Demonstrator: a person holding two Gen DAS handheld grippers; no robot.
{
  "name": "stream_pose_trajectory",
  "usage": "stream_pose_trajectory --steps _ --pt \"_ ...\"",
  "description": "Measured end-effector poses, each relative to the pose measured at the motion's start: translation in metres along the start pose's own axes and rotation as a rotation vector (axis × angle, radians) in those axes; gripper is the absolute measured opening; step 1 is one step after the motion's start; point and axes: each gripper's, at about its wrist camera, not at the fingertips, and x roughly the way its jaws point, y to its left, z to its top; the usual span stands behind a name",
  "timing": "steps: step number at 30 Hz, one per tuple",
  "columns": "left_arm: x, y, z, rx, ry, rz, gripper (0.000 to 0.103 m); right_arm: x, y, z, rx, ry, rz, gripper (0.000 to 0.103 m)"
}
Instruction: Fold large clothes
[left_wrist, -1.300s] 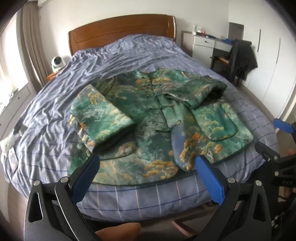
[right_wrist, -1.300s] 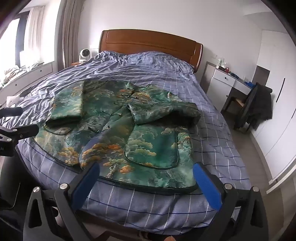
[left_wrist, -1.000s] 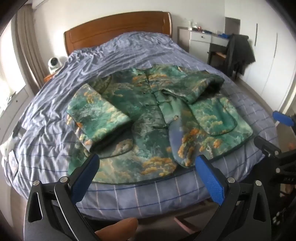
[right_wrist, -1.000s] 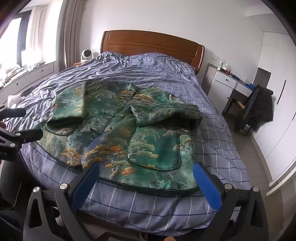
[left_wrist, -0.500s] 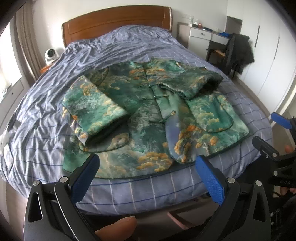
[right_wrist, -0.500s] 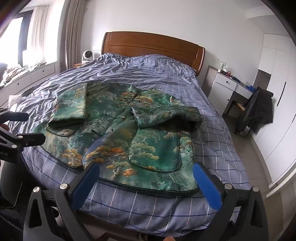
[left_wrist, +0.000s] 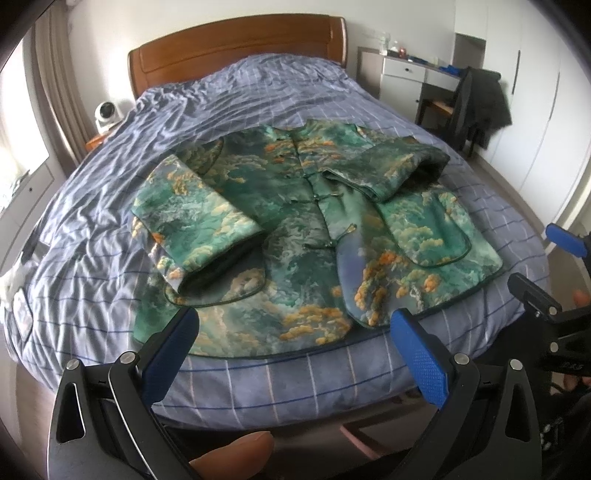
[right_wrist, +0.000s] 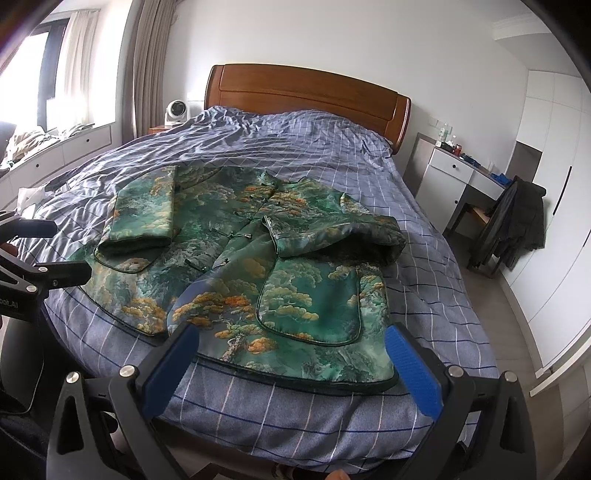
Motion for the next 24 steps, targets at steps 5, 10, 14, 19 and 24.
stream_pose_trajectory --steps 5,10,14,19,24 --pt "-0.0012 0.0000 -0.0003 0.006 -0.006 0.012 0.103 -0.0007 0.0001 0.0006 0.000 -0.003 -0.001 0.103" --pt "-0.0020 -0.0001 -0.0006 0.009 -0.009 0.016 0.103 -0.0018 0.0002 0.0010 0.001 -0.004 -0.002 0.103" --pt "-0.0030 -0.0001 -0.0004 0.008 -0.010 0.019 0.103 -0.0018 -0.0005 0.0005 0.000 -0.004 -0.001 0.103" --pt "-0.0031 -0.0001 -0.0005 0.009 -0.009 0.019 0.103 -0.0018 -0.0003 0.0005 0.000 -0.003 0.000 0.103" --pt "-0.0030 -0.0004 -0.0007 0.010 -0.010 0.020 0.103 -0.0018 -0.0001 -0.0002 0.002 -0.004 -0.001 0.103"
